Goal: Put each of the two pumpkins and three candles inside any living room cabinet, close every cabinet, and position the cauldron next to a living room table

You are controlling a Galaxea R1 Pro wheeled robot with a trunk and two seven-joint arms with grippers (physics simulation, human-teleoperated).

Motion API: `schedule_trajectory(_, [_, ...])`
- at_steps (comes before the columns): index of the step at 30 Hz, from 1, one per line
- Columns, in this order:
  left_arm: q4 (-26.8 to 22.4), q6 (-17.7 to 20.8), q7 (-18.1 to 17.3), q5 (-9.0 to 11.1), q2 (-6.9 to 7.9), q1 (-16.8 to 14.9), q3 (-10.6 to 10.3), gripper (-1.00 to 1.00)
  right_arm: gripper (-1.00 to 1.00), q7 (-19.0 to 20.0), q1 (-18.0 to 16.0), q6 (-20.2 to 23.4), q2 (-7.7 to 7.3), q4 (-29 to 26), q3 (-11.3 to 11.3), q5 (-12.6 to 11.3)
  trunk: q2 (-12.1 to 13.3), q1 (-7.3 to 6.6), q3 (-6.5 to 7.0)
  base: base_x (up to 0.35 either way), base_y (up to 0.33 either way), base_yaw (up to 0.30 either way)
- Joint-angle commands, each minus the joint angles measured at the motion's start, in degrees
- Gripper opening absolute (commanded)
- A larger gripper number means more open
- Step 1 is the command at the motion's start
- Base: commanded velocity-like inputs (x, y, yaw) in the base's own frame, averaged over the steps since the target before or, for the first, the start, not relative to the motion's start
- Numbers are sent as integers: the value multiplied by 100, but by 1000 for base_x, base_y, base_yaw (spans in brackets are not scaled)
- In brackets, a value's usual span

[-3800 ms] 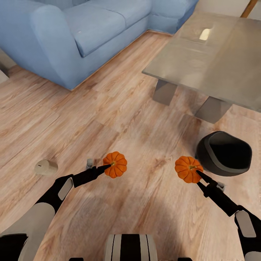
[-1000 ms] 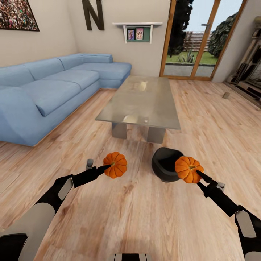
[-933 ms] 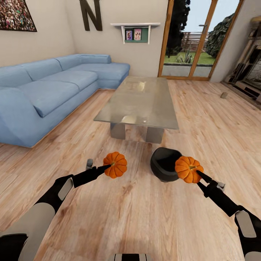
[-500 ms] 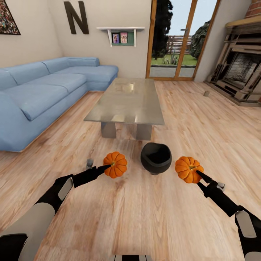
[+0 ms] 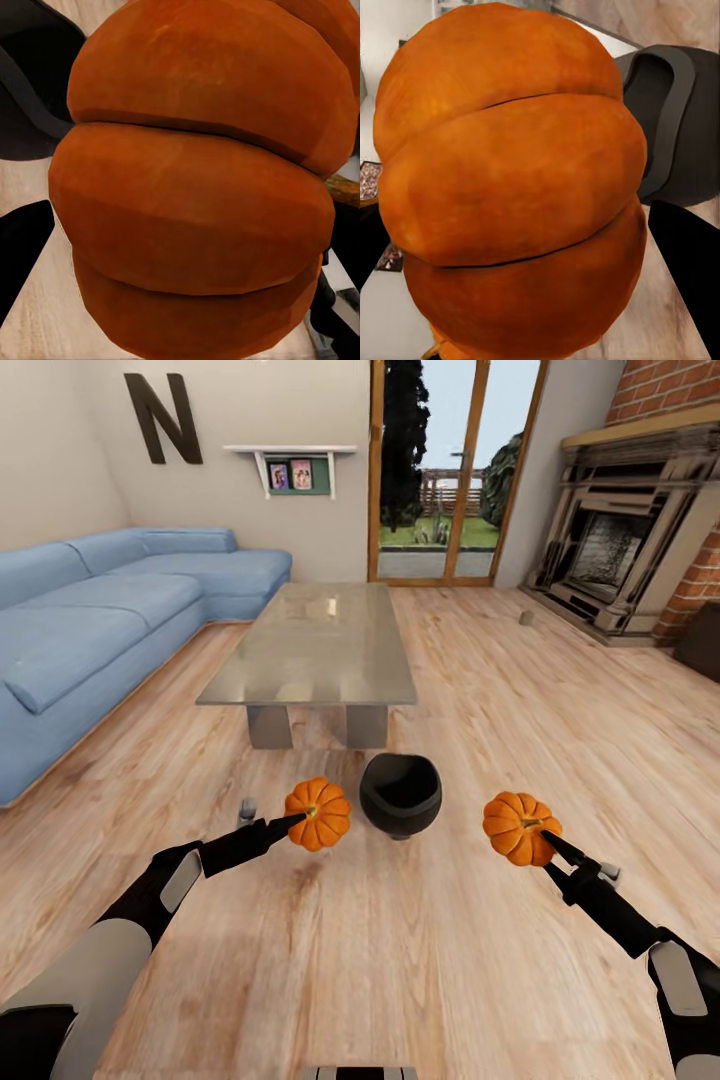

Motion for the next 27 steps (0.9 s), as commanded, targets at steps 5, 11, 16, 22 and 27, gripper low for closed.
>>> schedule_trajectory(5, [0,36,7,18,2,-1,2,-100,-100,12,-6,60,2,0,-11,-64,-2,-2,32,-168,0,-214])
schedule_trajectory(11, [-3,36,6,18,2,-1,2,-100,-100,12,-3,60,2,0,-18,-64,-2,-2,75,-127,0,-214])
schedule_trajectory(16, [-7,36,6,18,2,-1,2,-100,-100,12,0,60,0,4,-19,-64,-2,-2,111,-129,0,-214])
schedule_trajectory(22, [-15,37,-7,18,2,-1,2,-100,-100,12,5,60,-6,8,-20,-64,-2,-2,155,-21,0,-214])
schedule_trajectory(27, [-17,38,-10,18,2,-1,2,-100,-100,12,6,60,-10,9,-20,-62,-2,-2,191,-4,0,-215])
